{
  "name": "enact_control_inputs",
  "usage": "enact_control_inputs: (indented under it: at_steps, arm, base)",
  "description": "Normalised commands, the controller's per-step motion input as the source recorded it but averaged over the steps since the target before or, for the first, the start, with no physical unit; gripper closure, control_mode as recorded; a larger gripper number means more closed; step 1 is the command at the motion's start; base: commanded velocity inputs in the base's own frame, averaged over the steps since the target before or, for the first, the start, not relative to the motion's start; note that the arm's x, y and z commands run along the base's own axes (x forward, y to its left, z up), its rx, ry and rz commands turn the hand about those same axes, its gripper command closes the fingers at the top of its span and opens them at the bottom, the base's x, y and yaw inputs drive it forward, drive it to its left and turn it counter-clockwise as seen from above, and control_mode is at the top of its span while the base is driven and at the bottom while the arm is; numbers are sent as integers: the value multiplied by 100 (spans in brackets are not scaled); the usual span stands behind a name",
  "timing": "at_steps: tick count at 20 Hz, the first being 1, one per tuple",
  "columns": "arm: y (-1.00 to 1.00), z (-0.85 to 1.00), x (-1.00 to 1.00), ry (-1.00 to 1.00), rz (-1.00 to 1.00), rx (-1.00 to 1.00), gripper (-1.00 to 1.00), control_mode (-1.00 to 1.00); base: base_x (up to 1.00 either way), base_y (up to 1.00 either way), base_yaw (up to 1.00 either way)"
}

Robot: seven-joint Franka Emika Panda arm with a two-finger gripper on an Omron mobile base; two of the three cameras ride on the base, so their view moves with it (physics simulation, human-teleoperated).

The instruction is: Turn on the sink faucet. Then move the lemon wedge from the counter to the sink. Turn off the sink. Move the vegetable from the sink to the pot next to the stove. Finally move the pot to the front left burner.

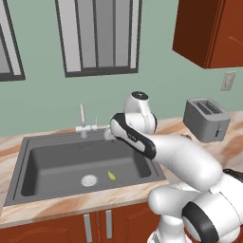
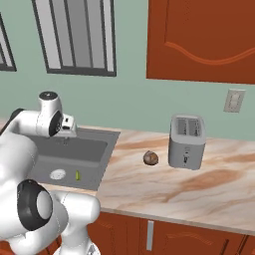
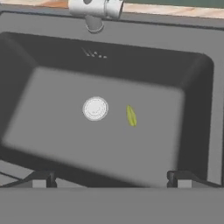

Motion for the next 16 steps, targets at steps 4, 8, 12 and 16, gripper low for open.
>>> enact_control_inputs:
  at_steps: [4, 8, 12, 16]
  arm:
    - [-2, -45, 2, 0, 0, -9, -100, -100]
    - [-5, -46, 4, 5, 0, -4, -100, -100]
    - [-5, -43, 4, 11, -2, -1, -100, -100]
    - [-4, -45, 6, 10, -2, 0, -100, -100]
  base:
    - [0, 0, 0]
    - [0, 0, 0]
    - [0, 0, 0]
    - [0, 0, 0]
